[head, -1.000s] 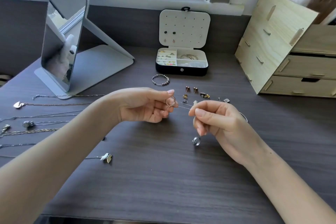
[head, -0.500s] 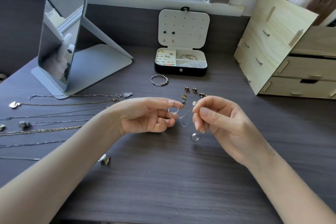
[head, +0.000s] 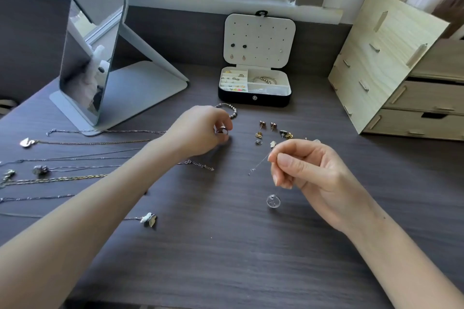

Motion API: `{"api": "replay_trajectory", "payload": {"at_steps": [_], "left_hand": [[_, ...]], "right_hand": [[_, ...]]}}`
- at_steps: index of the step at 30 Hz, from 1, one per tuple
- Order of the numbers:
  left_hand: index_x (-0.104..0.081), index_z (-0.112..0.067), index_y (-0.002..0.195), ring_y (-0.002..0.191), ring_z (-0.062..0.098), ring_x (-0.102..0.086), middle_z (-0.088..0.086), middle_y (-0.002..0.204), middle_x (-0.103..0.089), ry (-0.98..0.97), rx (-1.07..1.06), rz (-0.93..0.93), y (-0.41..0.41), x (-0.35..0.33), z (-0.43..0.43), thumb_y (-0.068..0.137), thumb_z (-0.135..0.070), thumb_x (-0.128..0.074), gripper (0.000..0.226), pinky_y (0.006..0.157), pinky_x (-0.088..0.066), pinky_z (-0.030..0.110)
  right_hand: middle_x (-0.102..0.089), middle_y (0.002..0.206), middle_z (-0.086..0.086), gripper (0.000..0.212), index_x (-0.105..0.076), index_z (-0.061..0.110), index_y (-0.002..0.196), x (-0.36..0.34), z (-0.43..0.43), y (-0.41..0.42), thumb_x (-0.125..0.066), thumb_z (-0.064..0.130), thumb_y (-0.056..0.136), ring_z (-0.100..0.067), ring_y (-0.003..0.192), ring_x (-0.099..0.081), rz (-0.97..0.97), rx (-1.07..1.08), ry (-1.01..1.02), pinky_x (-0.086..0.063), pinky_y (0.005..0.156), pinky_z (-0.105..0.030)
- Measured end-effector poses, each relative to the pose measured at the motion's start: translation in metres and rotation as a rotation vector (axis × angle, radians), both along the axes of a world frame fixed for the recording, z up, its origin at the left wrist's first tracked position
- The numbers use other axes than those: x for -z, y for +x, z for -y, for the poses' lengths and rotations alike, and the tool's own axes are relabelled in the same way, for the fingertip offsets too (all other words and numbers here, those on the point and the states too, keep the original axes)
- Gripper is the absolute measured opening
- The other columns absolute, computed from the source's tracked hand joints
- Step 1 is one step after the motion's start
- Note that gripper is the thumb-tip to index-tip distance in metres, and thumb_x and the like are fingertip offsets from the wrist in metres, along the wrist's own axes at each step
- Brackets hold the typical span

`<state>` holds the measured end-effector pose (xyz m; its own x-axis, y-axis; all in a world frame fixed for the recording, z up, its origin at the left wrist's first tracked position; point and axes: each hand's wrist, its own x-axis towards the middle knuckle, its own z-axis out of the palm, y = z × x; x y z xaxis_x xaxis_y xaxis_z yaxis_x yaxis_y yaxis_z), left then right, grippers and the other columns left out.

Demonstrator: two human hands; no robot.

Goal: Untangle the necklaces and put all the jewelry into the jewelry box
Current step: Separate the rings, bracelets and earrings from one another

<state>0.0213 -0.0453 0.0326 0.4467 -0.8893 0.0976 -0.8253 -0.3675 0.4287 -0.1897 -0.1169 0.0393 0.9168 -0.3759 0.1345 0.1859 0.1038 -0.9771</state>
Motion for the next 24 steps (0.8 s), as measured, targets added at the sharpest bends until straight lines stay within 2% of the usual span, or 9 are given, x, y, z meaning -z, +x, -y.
{"api": "replay_trajectory", "payload": {"at_steps": [3, 5, 9, 11, 14, 18, 19, 22, 24], "left_hand": [[-0.069, -0.024, 0.102, 0.081, 0.015, -0.052, -0.004, 0.090, -0.057, -0.010, 0.022, 0.070, 0.006, 0.003, 0.002, 0.084, -0.019, -0.066, 0.018, 0.068, -0.035, 0.024], [-0.070, -0.024, 0.102, 0.084, 0.017, -0.057, -0.003, 0.092, -0.056, -0.006, 0.061, 0.078, 0.008, 0.004, 0.003, 0.084, -0.021, -0.068, 0.018, 0.067, -0.036, 0.024], [-0.068, -0.023, 0.109, 0.099, 0.019, -0.055, -0.001, 0.108, -0.059, -0.017, 0.120, 0.121, 0.004, 0.003, 0.007, 0.085, -0.024, -0.068, 0.025, 0.071, -0.028, 0.020], [-0.068, -0.023, 0.108, 0.100, 0.012, -0.056, -0.006, 0.107, -0.061, -0.109, 0.135, -0.078, -0.007, -0.004, 0.003, 0.088, -0.024, -0.064, 0.020, 0.077, -0.034, 0.018], [-0.067, -0.021, 0.104, 0.095, 0.004, -0.063, -0.008, 0.100, -0.070, -0.182, 0.240, -0.706, -0.036, -0.019, -0.012, 0.096, -0.021, -0.050, 0.018, 0.088, -0.049, 0.023], [-0.061, -0.002, 0.101, 0.083, 0.015, -0.065, 0.004, 0.082, -0.069, -0.149, 0.400, -1.117, -0.061, -0.010, -0.027, 0.096, -0.004, -0.043, 0.019, 0.081, -0.048, 0.020], [-0.060, 0.001, 0.100, 0.083, 0.016, -0.065, 0.006, 0.081, -0.069, -0.133, 0.395, -1.161, -0.062, -0.005, -0.027, 0.090, 0.000, -0.047, 0.017, 0.080, -0.048, 0.020], [-0.061, -0.001, 0.100, 0.092, 0.016, -0.065, 0.003, 0.088, -0.071, -0.066, 0.371, -1.165, -0.062, 0.000, -0.028, 0.063, 0.006, -0.046, 0.041, 0.084, -0.048, 0.019], [-0.064, -0.010, 0.094, 0.099, 0.020, -0.066, 0.002, 0.093, -0.071, -0.020, 0.398, -1.082, -0.063, 0.000, -0.028, 0.066, 0.009, -0.047, 0.038, 0.086, -0.049, 0.020]], "right_hand": [[-0.062, 0.061, -0.001, 0.016, -0.072, 0.017, 0.078, -0.001, -0.002, 0.000, -0.073, 0.032, 0.073, -0.011, 0.058, -0.052, -0.019, -0.008, -0.020, -0.041, 0.054, -0.017], [-0.062, 0.060, -0.002, 0.004, -0.072, 0.018, 0.076, -0.001, -0.003, 0.001, -0.069, 0.018, 0.078, -0.012, 0.058, -0.051, -0.041, 0.002, -0.025, -0.040, 0.054, -0.018], [-0.061, 0.059, -0.004, 0.016, -0.072, 0.017, 0.075, -0.002, -0.005, 0.002, -0.057, 0.013, 0.079, -0.014, 0.058, -0.050, -0.068, 0.029, -0.022, -0.040, 0.053, -0.019], [-0.062, 0.059, -0.004, 0.016, -0.073, 0.016, 0.076, -0.002, -0.005, 0.002, -0.058, 0.013, 0.079, -0.014, 0.057, -0.051, -0.071, 0.032, -0.025, -0.041, 0.053, -0.019], [-0.065, 0.063, -0.007, 0.015, -0.073, 0.015, 0.077, -0.002, -0.004, 0.002, -0.058, 0.014, 0.080, -0.015, 0.057, -0.053, -0.060, 0.034, -0.014, -0.042, 0.053, -0.020], [-0.068, 0.068, -0.011, 0.007, -0.072, 0.015, 0.076, -0.004, -0.005, 0.002, -0.068, 0.011, 0.079, -0.017, 0.057, -0.056, -0.029, 0.041, -0.004, -0.044, 0.054, -0.022], [-0.069, 0.069, -0.011, 0.004, -0.072, 0.015, 0.076, -0.005, -0.005, 0.002, -0.069, 0.014, 0.076, -0.017, 0.057, -0.056, -0.020, 0.046, 0.003, -0.044, 0.054, -0.022], [-0.069, 0.068, -0.011, 0.013, -0.073, 0.014, 0.075, -0.007, -0.004, 0.001, -0.062, 0.021, 0.072, -0.017, 0.056, -0.056, 0.015, 0.062, 0.048, -0.045, 0.054, -0.022], [-0.069, 0.069, -0.011, 0.014, -0.073, 0.013, 0.075, -0.008, -0.003, 0.001, -0.061, 0.021, 0.073, -0.017, 0.056, -0.056, 0.041, 0.070, 0.077, -0.046, 0.053, -0.023]]}}
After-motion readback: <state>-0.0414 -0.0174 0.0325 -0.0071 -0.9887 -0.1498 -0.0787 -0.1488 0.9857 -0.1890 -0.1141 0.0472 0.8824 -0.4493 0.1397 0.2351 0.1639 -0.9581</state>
